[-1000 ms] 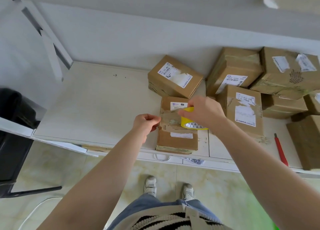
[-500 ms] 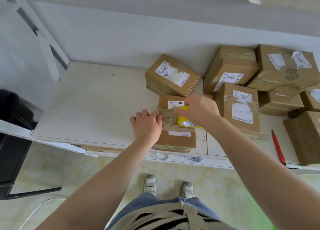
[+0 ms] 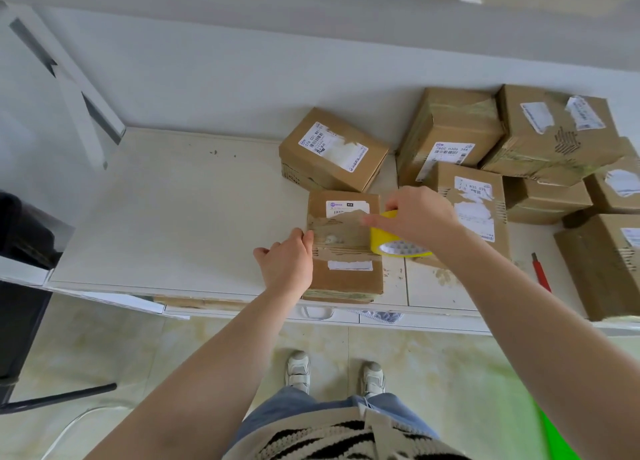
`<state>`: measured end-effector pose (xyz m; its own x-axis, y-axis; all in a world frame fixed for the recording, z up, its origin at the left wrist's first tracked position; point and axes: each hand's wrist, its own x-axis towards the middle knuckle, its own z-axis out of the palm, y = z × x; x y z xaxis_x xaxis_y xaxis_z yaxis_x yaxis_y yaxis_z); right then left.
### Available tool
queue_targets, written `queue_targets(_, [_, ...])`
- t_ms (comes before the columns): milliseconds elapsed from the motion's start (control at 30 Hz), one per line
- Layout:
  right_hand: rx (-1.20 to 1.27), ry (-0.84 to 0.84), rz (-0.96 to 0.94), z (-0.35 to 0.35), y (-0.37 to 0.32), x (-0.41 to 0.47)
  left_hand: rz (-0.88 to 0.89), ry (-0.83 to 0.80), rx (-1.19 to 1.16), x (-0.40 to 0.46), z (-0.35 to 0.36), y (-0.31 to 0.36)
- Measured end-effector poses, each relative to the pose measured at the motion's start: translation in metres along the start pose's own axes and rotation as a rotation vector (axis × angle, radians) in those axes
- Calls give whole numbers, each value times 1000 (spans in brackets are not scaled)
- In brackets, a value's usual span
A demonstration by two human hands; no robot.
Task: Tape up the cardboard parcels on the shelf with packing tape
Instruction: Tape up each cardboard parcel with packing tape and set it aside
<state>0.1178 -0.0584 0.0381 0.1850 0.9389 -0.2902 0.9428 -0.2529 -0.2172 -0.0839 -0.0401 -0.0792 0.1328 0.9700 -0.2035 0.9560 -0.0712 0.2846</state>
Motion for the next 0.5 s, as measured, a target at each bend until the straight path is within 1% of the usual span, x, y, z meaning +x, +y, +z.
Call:
queue_targets(67, [-60, -19, 64, 3, 9, -1, -5, -3, -8, 0, 2, 1])
queue_targets(300, [-86, -67, 196, 23, 22, 13, -37, -7, -40, 2, 6, 1])
queue_targets(433, [-64, -114, 228, 39, 28, 19, -26, -40, -95, 3, 3, 0])
queue_targets(500, [1, -133, 239, 46, 32, 20, -13, -45, -103, 2, 2, 0])
